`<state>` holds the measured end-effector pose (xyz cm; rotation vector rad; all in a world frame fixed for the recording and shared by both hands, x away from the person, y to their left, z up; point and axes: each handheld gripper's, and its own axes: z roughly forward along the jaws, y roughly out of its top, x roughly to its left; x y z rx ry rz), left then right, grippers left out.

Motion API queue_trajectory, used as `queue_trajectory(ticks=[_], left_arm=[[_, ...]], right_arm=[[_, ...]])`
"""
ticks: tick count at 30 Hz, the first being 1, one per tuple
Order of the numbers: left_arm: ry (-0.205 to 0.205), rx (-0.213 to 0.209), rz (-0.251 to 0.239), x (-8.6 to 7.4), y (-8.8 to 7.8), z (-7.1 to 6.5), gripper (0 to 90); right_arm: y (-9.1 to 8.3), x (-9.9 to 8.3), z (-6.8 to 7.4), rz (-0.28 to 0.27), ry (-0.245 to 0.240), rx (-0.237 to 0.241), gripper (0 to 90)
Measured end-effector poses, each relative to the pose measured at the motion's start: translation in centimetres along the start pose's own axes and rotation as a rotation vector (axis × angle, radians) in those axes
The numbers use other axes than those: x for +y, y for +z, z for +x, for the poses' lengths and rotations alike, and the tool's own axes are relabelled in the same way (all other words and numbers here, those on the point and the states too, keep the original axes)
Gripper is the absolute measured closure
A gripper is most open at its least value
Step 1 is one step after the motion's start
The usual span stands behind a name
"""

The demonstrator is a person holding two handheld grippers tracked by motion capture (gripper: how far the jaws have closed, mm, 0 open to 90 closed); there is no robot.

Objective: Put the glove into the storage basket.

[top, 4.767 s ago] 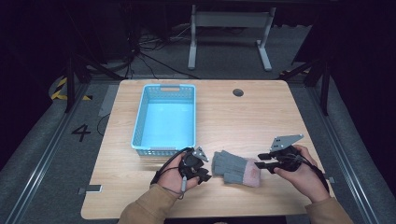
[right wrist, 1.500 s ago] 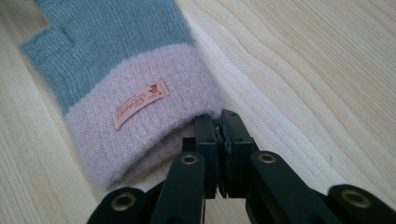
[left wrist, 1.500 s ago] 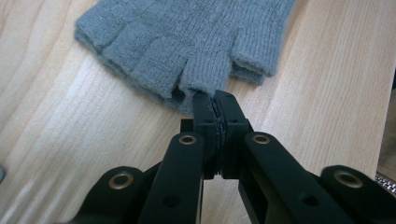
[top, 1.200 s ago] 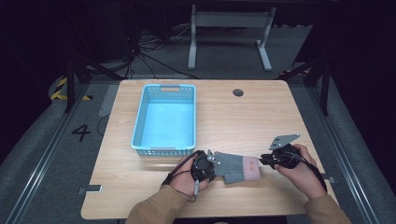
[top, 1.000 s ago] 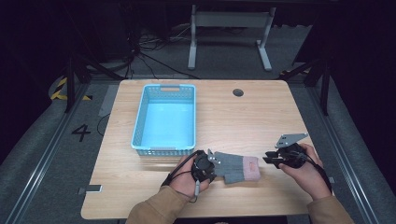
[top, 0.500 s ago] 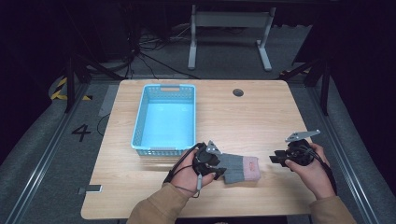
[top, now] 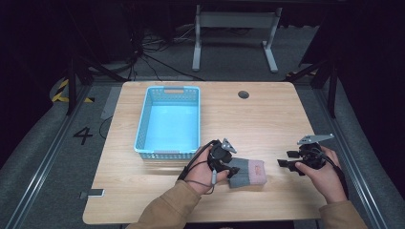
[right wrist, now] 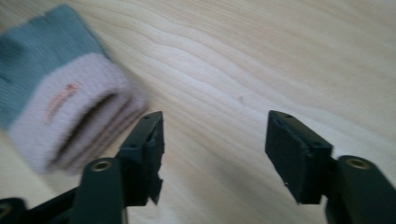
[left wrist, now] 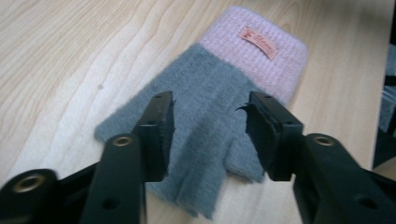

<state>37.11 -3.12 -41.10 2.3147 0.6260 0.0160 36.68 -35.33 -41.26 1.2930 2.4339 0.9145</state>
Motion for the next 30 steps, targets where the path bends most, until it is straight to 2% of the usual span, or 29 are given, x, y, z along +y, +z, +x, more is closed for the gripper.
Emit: queue_trajectory(ticks=[2,4,8,15,20,27,30], left_arm=[[0.009,0.005,0.011,0.1,0.3,0.2,48.1],[0.02,0.008,0.017,0.1,0.6,0.4,46.3],[0.029,0.012,0.019,0.2,1.1,0.6,36.8],[0.066,-0.003,0.045,0.3,2.5,0.6,28.4],[0.069,0.024,0.072,0.2,3.4,0.3,20.7],[0.093,0.032,0.075,0.3,3.9,-0.1,20.4],[0.11,0.036,0.105,0.2,4.4,-0.3,19.9]], right_arm=[[0.1,-0.1,-0.1,-0.004,-0.018,-0.025,35.6],[0.0,-0.2,-0.1,-0.007,-0.019,-0.008,32.5],[-0.1,-0.4,-0.1,-0.015,-0.012,0.032,29.8],[0.1,-0.9,-0.4,-0.005,0.005,0.05,28.3],[0.2,-0.9,-0.4,0.002,0.004,0.059,29.8],[0.3,-0.9,-0.4,0.006,0.004,0.065,30.8],[0.3,-0.9,-0.4,0.003,0.005,0.069,30.9]])
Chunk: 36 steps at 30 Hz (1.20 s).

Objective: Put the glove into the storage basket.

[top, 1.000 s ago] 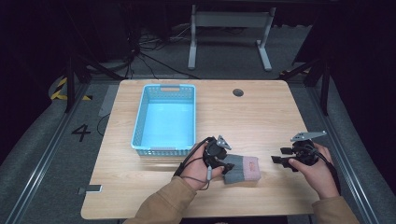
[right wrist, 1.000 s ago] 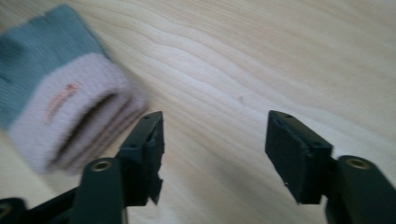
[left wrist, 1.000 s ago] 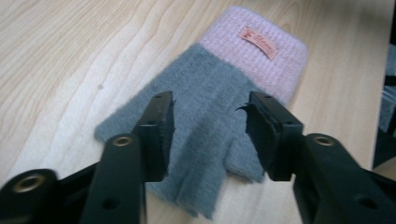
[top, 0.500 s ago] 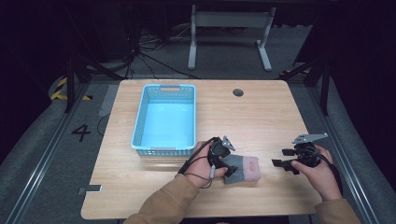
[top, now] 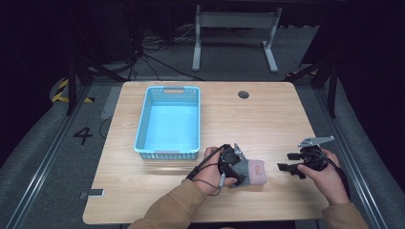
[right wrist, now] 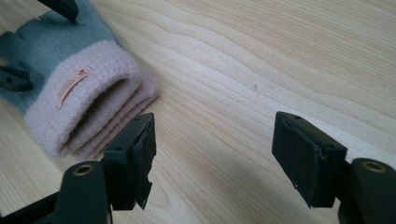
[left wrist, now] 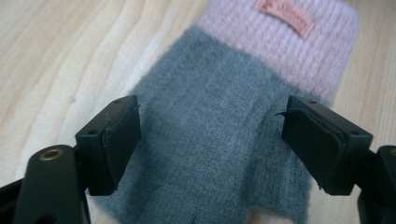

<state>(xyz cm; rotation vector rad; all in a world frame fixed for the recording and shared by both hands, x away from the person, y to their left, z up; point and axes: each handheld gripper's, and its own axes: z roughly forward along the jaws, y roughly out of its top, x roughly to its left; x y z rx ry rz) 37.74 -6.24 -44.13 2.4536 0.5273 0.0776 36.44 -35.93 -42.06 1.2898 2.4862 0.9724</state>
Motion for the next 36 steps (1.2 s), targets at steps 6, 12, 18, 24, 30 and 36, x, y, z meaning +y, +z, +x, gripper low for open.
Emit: queue_trajectory(ticks=[6,12,18,24,30,36], left_arm=[[0.002,0.007,0.007,-0.2,0.6,-0.2,16.8],[0.006,0.033,0.002,-0.3,0.9,-0.5,16.4],[-0.008,0.059,0.007,-0.4,0.9,-1.1,20.2],[-0.005,0.055,-0.003,-0.5,0.7,-1.8,37.6],[-0.004,0.046,-0.005,-0.4,0.6,-2.0,53.9],[-0.006,0.051,0.001,-0.4,0.5,-2.3,63.8]], right_arm=[[0.1,0.1,0.2,-0.006,-0.014,0.027,31.0],[0.2,0.1,0.3,-0.007,-0.022,0.028,30.9],[0.3,0.2,0.4,-0.013,-0.028,0.018,31.3],[0.0,0.3,0.4,-0.03,-0.027,0.002,32.1],[-0.3,0.3,0.4,-0.048,-0.024,-0.008,32.1],[-0.4,0.3,0.2,-0.051,-0.022,-0.011,32.4]])
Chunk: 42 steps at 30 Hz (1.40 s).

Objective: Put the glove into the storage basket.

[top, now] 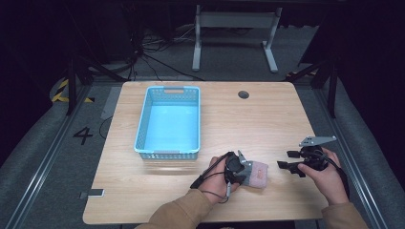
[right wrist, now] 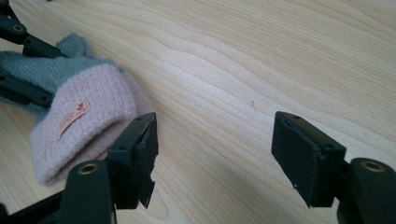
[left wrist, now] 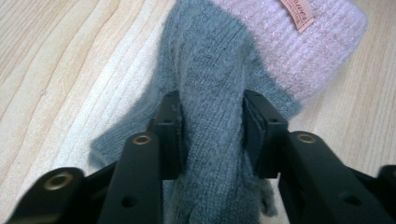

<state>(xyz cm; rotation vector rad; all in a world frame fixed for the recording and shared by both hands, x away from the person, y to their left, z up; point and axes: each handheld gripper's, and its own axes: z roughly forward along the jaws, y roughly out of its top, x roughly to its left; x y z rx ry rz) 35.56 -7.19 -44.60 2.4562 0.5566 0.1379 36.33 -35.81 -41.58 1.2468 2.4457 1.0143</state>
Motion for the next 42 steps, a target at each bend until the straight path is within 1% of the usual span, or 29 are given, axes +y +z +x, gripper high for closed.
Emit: queue_trajectory(ticks=[4,6,7,8,9,10,13,15,16,18,19,21,23,25,28,31,32,35,37,40,42], left_arm=[[0.005,-0.008,0.004,0.1,-0.1,0.2,66.7],[-0.011,-0.025,0.0,0.1,-0.3,0.5,67.4],[-0.03,-0.034,-0.002,0.1,-0.5,0.7,67.7],[-0.029,-0.032,-0.006,0.1,-0.7,0.8,68.0],[-0.034,-0.02,-0.01,0.2,-0.9,0.8,68.2],[-0.028,-0.013,-0.017,0.2,-1.1,0.9,68.2],[-0.036,-0.035,-0.025,0.3,-1.8,1.3,68.1],[-0.049,-0.027,-0.039,0.2,-2.3,1.4,68.0],[-0.053,-0.021,-0.035,0.2,-2.5,1.5,67.9],[-0.056,-0.022,-0.039,0.1,-3.0,1.8,67.9],[-0.062,-0.019,-0.048,-0.1,-3.6,2.0,67.9],[-0.058,-0.015,-0.058,-0.2,-4.0,2.2,67.8],[-0.063,-0.011,-0.069,-0.3,-4.5,2.4,67.8],[-0.081,-0.019,-0.091,-0.5,-5.1,2.8,67.8],[-0.101,-0.005,-0.11,-0.5,-5.9,3.3,67.8],[-0.098,0.007,-0.124,-0.6,-6.8,3.8,67.8],[-0.1,0.007,-0.126,-0.6,-7.0,3.9,67.7],[-0.116,0.004,-0.154,-0.7,-7.7,4.6,67.7],[-0.125,0.011,-0.176,-0.8,-8.4,5.0,67.7],[-0.137,0.006,-0.202,-0.7,-9.2,5.6,67.7],[-0.138,0.002,-0.219,-0.6,-9.7,6.0,67.7]], right_arm=[[-0.1,0.0,-0.1,-0.002,0.002,-0.002,32.5],[-0.1,0.0,-0.2,-0.004,0.006,-0.005,32.6],[-0.1,0.0,-0.2,-0.003,0.007,-0.002,32.7],[0.0,0.1,-0.3,-0.003,0.006,-0.004,32.7],[0.0,0.1,-0.3,-0.004,0.006,-0.007,32.7],[0.1,0.1,-0.4,-0.001,0.007,-0.004,32.7],[0.2,0.3,-0.6,0.004,0.011,-0.002,33.2],[0.3,0.4,-0.7,0.011,0.013,0.001,33.7],[0.5,0.5,-0.7,0.017,0.006,-0.005,33.7],[0.7,0.7,-0.7,0.017,0.002,-0.002,33.7],[0.8,0.8,-0.7,0.016,0.001,-0.003,33.7],[1.1,1.0,-0.7,0.025,-0.001,-0.002,35.9],[1.3,1.1,-0.9,0.034,0.0,-0.002,36.8],[1.6,1.0,-1.0,0.041,-0.001,0.0,37.3],[1.9,1.1,-1.3,0.046,0.003,0.004,38.5],[2.0,1.1,-1.3,0.044,-0.003,0.004,38.6],[2.1,1.1,-1.4,0.047,-0.005,0.006,38.8],[2.1,1.1,-1.4,0.064,-0.005,0.008,39.7],[2.1,1.0,-1.4,0.067,-0.002,0.01,40.0],[2.1,1.0,-1.4,0.066,-0.004,0.008,40.2],[2.1,0.9,-1.4,0.064,0.002,0.007,40.1]])
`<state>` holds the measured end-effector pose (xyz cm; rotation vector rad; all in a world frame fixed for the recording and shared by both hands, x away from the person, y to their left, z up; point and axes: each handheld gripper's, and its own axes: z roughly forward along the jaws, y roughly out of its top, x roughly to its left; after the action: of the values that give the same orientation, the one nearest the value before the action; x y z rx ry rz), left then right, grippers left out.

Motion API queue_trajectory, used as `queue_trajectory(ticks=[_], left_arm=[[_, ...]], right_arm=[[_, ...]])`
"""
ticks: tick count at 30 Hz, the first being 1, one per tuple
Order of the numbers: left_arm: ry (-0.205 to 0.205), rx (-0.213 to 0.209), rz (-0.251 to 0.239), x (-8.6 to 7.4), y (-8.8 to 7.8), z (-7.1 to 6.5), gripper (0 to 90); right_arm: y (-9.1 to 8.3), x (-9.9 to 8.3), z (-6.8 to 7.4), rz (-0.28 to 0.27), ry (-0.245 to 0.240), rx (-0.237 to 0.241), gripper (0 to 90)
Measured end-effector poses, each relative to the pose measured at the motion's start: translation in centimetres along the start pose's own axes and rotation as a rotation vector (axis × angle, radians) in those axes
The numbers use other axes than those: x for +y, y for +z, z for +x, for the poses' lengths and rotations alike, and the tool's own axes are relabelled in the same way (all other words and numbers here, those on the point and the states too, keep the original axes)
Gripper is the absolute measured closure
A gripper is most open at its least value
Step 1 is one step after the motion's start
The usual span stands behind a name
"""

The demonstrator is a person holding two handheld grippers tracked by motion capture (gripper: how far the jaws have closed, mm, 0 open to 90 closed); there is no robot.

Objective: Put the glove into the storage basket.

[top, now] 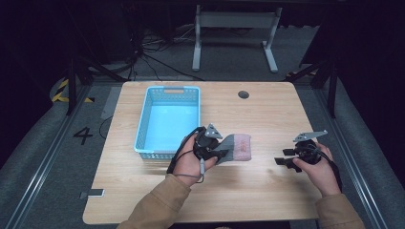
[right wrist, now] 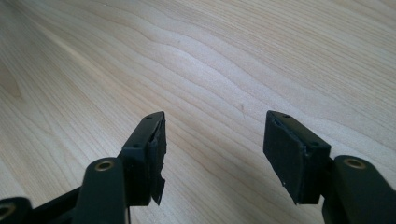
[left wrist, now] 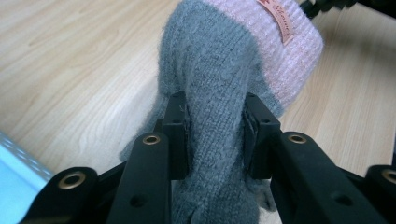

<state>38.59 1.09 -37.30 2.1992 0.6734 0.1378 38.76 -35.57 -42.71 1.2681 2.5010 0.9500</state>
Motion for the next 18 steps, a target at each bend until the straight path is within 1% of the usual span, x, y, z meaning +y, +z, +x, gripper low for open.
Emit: queue_trajectory(ticks=[5,8,15,18], left_arm=[[-0.017,-0.01,-0.032,0.2,-0.7,0.8,67.7],[-0.023,-0.008,-0.053,0.3,-1.2,1.3,67.6],[-0.033,-0.009,-0.069,0.2,-2.0,2.2,67.5],[-0.032,0.002,-0.076,0.2,-2.6,2.6,67.4]], right_arm=[[0.0,-0.2,0.0,0.006,0.003,0.001,40.1],[0.0,-0.2,0.0,0.004,0.003,0.004,40.0],[0.1,-0.2,0.0,0.006,0.008,0.016,39.6],[0.1,-0.2,0.0,0.007,0.008,0.016,39.5]])
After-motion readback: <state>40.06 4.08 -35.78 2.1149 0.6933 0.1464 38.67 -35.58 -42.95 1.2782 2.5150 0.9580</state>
